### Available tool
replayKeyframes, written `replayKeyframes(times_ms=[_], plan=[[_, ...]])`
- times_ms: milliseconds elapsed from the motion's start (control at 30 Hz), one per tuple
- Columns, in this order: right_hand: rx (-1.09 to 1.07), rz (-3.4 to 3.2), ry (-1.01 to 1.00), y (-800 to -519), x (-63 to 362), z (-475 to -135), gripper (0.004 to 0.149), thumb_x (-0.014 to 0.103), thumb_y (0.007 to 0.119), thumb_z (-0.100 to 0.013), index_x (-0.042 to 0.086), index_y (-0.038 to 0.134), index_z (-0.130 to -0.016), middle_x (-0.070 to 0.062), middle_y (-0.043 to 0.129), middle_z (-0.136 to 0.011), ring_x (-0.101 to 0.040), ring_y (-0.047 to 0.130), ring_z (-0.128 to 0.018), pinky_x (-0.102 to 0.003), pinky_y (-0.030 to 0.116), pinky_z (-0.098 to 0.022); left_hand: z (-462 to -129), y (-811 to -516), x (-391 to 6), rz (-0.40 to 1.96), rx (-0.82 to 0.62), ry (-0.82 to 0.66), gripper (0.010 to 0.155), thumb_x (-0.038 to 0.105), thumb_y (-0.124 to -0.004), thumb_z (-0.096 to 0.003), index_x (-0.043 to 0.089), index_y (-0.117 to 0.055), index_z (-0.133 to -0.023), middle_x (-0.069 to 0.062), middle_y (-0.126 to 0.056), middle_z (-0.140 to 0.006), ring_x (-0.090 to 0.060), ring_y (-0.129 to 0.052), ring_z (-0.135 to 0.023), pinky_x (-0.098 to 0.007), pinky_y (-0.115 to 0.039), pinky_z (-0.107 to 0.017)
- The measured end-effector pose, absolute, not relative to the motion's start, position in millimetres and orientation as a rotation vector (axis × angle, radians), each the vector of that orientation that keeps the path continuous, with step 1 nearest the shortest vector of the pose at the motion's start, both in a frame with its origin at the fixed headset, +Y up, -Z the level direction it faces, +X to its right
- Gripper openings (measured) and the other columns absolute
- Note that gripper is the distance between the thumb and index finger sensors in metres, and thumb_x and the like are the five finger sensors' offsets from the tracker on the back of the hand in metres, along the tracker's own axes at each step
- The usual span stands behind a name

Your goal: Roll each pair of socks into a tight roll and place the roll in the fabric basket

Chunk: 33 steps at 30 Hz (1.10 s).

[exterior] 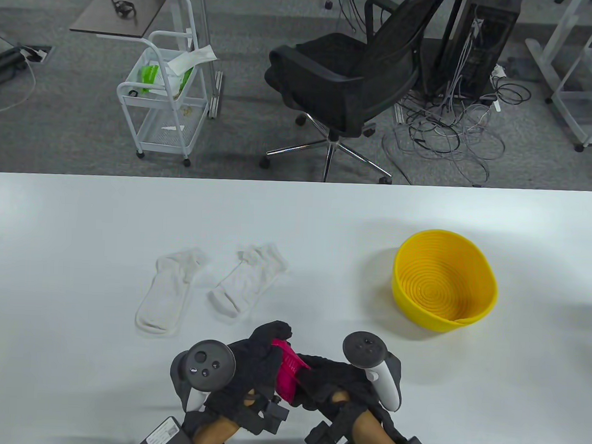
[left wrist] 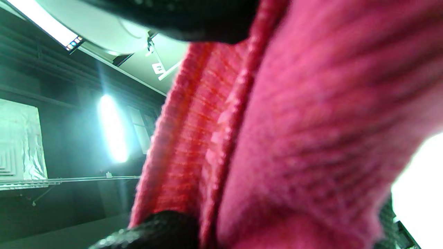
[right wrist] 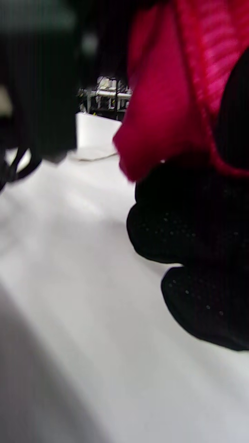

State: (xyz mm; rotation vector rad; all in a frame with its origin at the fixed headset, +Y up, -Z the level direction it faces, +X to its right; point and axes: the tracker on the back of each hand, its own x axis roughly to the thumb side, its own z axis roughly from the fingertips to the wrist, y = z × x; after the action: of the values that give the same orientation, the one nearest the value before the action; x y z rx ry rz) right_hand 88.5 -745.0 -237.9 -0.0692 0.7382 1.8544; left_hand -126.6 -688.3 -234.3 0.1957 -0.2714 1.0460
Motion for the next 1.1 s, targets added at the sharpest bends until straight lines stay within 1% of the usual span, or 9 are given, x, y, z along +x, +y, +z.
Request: replayKeyframes(times_ms=[133, 300, 433, 567, 633, 700, 800, 867, 1100], plan=[[-0.106, 1.725, 0.621, -735, 103, -240, 0.045, 0.033, 0.075, -0.048, 0.025, 0.072, -0.091, 0.002, 0.096, -0.08, -0.013, 0.104, -0.067, -0.044, 0.085, -0.055, -241, -697, -133, 1.089, 0.112, -0.189, 0.045, 0.03, -0.07, -0.0422, 0.026, -0.074, -0.086, -0.016, -0.089, -0.085, -0.035, -0.111, -0.059, -0.046, -0.094, -0.04], [0.014, 1.705, 0.531, -723, 109, -240, 0.041, 0.033, 0.075, -0.05, 0.029, 0.073, -0.09, 0.004, 0.092, -0.085, -0.014, 0.1, -0.074, -0.044, 0.08, -0.061, -247, -705, -140, 1.102, 0.089, -0.137, 0.044, 0.033, -0.07, -0.042, 0.028, -0.079, -0.085, -0.015, -0.088, -0.088, -0.036, -0.111, -0.056, -0.049, -0.091, -0.039], [0.139, 1.705, 0.548, -716, 104, -238, 0.04, 0.033, 0.075, -0.05, 0.029, 0.074, -0.09, 0.004, 0.09, -0.086, -0.014, 0.097, -0.077, -0.046, 0.077, -0.064, -252, -709, -151, 1.074, 0.022, -0.058, 0.052, 0.04, -0.072, -0.0423, 0.038, -0.069, -0.094, -0.008, -0.075, -0.099, -0.034, -0.103, -0.067, -0.053, -0.086, -0.043], [0.258, 1.743, 0.552, -710, 99, -237, 0.038, 0.034, 0.076, -0.05, 0.032, 0.076, -0.088, 0.007, 0.088, -0.088, -0.013, 0.094, -0.08, -0.047, 0.072, -0.068, -255, -711, -163, 1.119, 0.007, 0.003, 0.049, 0.044, -0.08, -0.0405, 0.037, -0.075, -0.089, -0.005, -0.081, -0.091, -0.028, -0.104, -0.059, -0.05, -0.086, -0.038], [0.299, 1.727, 0.579, -709, 95, -235, 0.036, 0.033, 0.076, -0.05, 0.034, 0.078, -0.086, 0.009, 0.083, -0.089, -0.013, 0.088, -0.085, -0.05, 0.068, -0.071, -258, -711, -163, 1.156, -0.043, -0.016, 0.041, 0.041, -0.082, -0.04, 0.031, -0.088, -0.079, -0.005, -0.095, -0.076, -0.025, -0.108, -0.046, -0.046, -0.089, -0.031], [0.359, 1.729, 0.635, -711, 92, -235, 0.035, 0.032, 0.076, -0.049, 0.034, 0.077, -0.084, 0.008, 0.08, -0.09, -0.014, 0.085, -0.086, -0.052, 0.065, -0.072, -260, -713, -162, 1.229, -0.075, -0.07, 0.04, 0.04, -0.081, -0.0411, 0.03, -0.089, -0.079, -0.002, -0.102, -0.067, -0.021, -0.111, -0.036, -0.042, -0.09, -0.027], [0.377, 1.693, 0.661, -711, 93, -236, 0.033, 0.032, 0.075, -0.049, 0.033, 0.077, -0.082, 0.008, 0.08, -0.089, -0.015, 0.084, -0.085, -0.053, 0.064, -0.071, -267, -708, -156, 1.283, -0.178, -0.373, 0.048, 0.028, -0.074, -0.0443, 0.041, -0.08, -0.09, -0.006, -0.097, -0.08, -0.025, -0.112, -0.042, -0.045, -0.09, -0.027], [0.387, 1.695, 0.656, -712, 96, -237, 0.033, 0.031, 0.075, -0.049, 0.032, 0.077, -0.082, 0.007, 0.081, -0.089, -0.017, 0.084, -0.085, -0.054, 0.064, -0.07, -269, -706, -156, 1.251, -0.248, -0.458, 0.046, 0.026, -0.073, -0.0449, 0.039, -0.085, -0.087, -0.009, -0.096, -0.079, -0.026, -0.112, -0.041, -0.046, -0.09, -0.028], [0.267, 1.832, 0.578, -717, 104, -243, 0.033, 0.033, 0.073, -0.049, 0.036, 0.078, -0.081, 0.006, 0.087, -0.09, -0.02, 0.091, -0.083, -0.054, 0.073, -0.063, -274, -701, -162, 1.237, -0.384, -0.554, 0.04, 0.024, -0.074, -0.0427, 0.021, -0.091, -0.079, -0.011, -0.1, -0.068, -0.026, -0.114, -0.037, -0.045, -0.093, -0.028]])
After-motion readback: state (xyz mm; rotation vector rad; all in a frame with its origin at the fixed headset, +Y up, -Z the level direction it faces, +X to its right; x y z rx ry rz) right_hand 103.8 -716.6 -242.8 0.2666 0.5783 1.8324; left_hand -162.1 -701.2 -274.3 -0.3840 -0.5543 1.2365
